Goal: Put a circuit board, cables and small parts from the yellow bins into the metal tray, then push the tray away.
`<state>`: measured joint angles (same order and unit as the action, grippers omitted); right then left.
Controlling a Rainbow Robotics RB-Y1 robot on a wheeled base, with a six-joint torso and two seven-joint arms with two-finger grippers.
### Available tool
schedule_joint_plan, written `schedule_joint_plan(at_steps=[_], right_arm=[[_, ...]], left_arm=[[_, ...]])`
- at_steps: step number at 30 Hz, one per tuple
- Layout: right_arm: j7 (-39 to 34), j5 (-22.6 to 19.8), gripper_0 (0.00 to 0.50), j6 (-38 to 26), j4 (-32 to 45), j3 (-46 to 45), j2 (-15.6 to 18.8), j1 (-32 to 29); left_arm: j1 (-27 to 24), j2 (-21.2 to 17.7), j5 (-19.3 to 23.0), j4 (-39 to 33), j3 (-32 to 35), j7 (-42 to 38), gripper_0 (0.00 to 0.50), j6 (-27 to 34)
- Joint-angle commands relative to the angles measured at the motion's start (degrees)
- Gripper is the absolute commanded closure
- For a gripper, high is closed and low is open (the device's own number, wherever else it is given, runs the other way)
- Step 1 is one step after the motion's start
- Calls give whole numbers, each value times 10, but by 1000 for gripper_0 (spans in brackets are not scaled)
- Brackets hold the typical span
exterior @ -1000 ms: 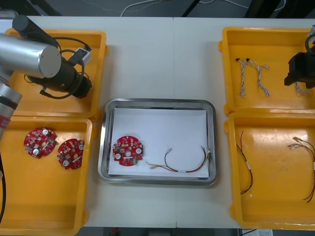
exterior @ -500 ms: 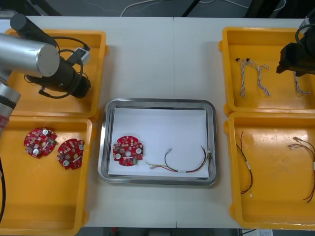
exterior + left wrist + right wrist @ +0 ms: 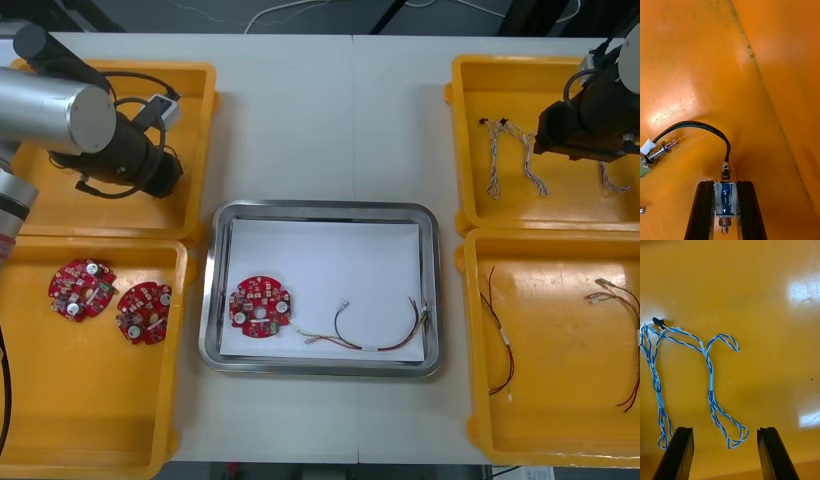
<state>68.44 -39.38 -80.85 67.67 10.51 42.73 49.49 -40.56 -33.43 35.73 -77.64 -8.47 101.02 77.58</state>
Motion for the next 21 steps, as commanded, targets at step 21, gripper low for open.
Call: schedule_joint_plan(at_steps=[21], right_arm=[[90,11,0,98,-78,13,-46,27]], left_arm=[[-10,-26,10,-15,40,48,500,19]])
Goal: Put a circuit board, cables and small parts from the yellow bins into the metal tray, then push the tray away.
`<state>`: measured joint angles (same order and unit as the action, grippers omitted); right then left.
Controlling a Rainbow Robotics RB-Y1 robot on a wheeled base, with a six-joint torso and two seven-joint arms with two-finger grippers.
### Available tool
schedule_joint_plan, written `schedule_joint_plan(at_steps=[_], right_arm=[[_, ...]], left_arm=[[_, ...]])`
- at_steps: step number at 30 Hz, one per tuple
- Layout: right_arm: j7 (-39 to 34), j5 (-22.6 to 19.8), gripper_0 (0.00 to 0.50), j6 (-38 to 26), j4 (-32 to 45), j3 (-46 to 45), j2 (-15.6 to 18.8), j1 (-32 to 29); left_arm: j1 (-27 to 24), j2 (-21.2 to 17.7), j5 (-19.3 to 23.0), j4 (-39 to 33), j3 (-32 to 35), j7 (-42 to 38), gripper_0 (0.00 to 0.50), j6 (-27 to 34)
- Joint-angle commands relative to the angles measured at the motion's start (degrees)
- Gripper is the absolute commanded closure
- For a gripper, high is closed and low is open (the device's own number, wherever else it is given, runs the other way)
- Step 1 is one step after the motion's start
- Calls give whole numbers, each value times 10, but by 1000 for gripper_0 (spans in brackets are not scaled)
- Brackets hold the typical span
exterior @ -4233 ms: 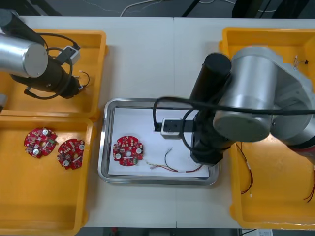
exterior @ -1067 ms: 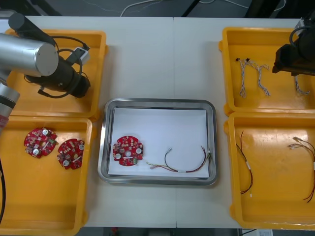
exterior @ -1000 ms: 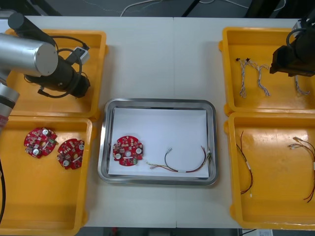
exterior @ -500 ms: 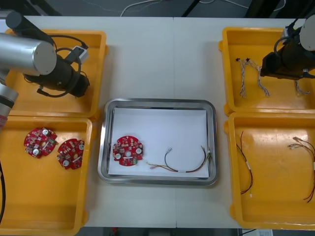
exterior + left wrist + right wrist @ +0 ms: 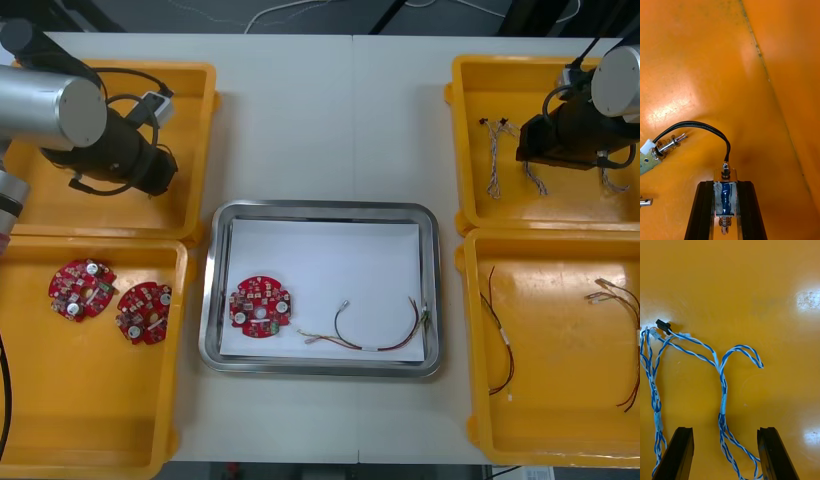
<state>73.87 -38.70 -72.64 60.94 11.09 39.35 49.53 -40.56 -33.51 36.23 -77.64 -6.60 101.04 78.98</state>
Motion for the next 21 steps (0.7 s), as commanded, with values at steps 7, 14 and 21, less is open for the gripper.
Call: schedule_joint_plan(at_steps=[7,14,21], right_arm=[[48,3,0,33,-27,15,-16,27],[52,4,0,51,-43,18,-23,27],[55,11,0,70,-58,29,-29,27]], left_arm=[[-4,-28,6,-25,26,48,500,12],[1,-28,6,-43,40,45,500,32],[7,-29,9,-62,49,37,500,50]])
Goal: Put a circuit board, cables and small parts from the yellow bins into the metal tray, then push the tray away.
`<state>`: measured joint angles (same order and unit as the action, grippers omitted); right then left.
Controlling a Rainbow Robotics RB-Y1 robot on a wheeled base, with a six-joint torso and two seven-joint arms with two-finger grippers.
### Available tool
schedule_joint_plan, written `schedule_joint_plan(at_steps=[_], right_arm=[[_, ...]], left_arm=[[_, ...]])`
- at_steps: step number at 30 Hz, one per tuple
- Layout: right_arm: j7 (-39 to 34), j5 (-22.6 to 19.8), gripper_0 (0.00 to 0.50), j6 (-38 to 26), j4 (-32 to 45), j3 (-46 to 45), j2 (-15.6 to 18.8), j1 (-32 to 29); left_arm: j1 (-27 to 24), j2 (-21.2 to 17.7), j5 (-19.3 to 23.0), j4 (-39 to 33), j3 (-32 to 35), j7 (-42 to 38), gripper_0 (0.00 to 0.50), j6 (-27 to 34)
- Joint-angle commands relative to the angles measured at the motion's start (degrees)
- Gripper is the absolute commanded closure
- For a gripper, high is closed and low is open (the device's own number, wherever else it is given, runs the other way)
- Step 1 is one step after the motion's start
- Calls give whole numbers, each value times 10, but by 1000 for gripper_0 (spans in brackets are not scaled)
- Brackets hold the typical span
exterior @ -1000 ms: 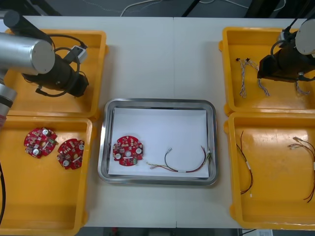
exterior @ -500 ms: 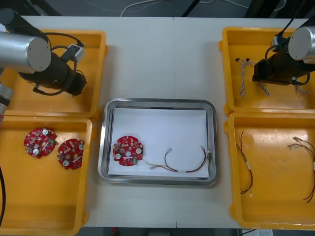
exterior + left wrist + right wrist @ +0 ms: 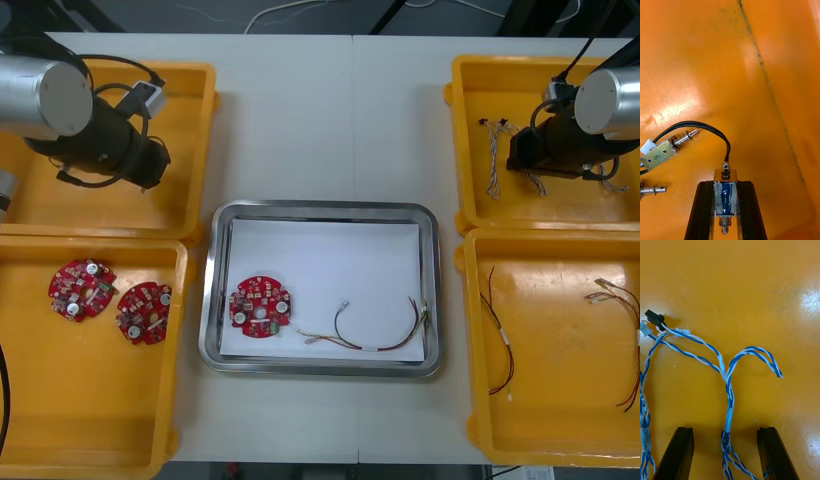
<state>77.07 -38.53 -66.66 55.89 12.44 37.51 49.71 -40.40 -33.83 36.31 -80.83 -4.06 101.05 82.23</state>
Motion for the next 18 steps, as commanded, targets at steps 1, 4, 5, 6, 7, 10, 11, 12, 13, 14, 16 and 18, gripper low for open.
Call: schedule_joint_plan(at_steps=[1,4,5,6,7,10,11,12,13,14,16,18], right_arm=[[23,11,0,10,-10,15,-11,25],[23,13,0,10,-12,17,-12,25],[23,14,0,10,-11,18,-12,25],[23,13,0,10,-12,18,-13,25],[23,13,0,10,-12,18,-12,25],[24,13,170,10,-12,19,-12,25],[25,13,302,10,-12,18,-12,25],[25,13,369,10,-11,19,-13,25],[25,13,461,10,-11,18,-12,25],[26,14,495,10,-12,18,-12,25],[26,14,500,10,-12,19,-12,25],[31,14,500,10,-11,19,-11,25]], left_arm=[[6,-26,9,-34,27,37,500,22],[7,-26,10,-42,33,35,500,38],[7,-26,10,-46,36,34,500,45],[9,-26,10,-52,40,33,500,51],[9,-26,10,-55,41,32,500,53],[14,-27,10,-68,46,28,500,66],[14,-28,10,-71,48,26,500,73],[14,-29,10,-73,49,24,500,78],[14,-30,10,-79,52,22,500,87],[14,-30,10,-85,56,19,500,97],[14,-30,10,-94,60,13,500,115],[16,-30,10,-109,70,6,500,137]])
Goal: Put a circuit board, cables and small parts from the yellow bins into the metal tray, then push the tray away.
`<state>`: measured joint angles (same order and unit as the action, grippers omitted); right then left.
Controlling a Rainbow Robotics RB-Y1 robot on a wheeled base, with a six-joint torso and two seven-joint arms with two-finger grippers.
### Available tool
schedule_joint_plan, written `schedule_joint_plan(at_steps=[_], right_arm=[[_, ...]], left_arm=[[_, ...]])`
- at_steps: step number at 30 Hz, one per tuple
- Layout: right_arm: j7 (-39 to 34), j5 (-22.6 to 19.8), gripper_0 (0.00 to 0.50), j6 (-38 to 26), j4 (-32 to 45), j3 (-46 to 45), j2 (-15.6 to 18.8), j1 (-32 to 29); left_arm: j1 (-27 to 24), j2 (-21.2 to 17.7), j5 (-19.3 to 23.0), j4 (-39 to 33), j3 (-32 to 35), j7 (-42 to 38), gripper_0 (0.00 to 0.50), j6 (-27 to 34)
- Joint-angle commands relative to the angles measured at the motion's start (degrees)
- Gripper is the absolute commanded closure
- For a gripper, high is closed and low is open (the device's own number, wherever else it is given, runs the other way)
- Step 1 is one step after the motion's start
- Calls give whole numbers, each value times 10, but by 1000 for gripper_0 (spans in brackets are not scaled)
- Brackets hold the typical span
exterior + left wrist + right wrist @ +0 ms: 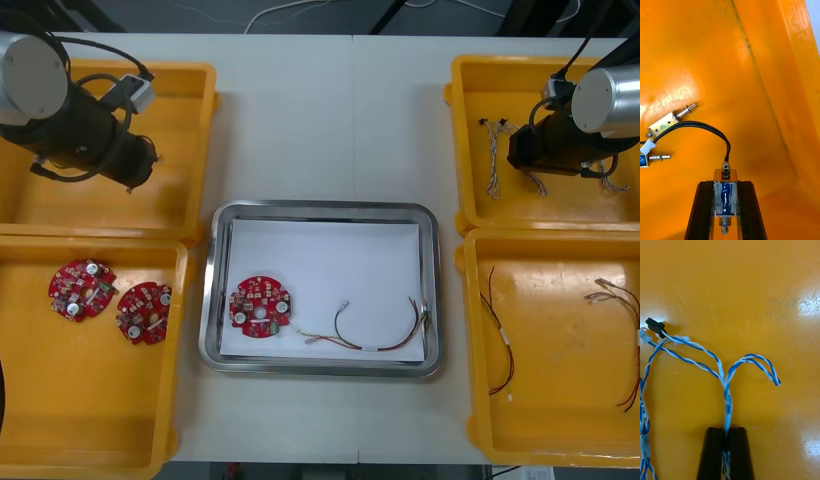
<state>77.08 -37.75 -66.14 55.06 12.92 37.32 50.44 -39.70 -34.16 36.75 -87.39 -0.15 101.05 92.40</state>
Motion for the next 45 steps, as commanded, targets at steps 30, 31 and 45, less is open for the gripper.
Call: schedule_joint_plan(at_steps=[30,31,45], right_arm=[[196,-2,500,-263,157,-133,38,21],[209,-3,500,-278,161,-141,40,21],[228,8,500,-409,252,-201,48,-4]], left_arm=[[30,0,4,-265,-104,-408,500,155],[29,2,-1,-269,-117,-423,500,154],[18,30,-62,-275,-243,-537,500,88]])
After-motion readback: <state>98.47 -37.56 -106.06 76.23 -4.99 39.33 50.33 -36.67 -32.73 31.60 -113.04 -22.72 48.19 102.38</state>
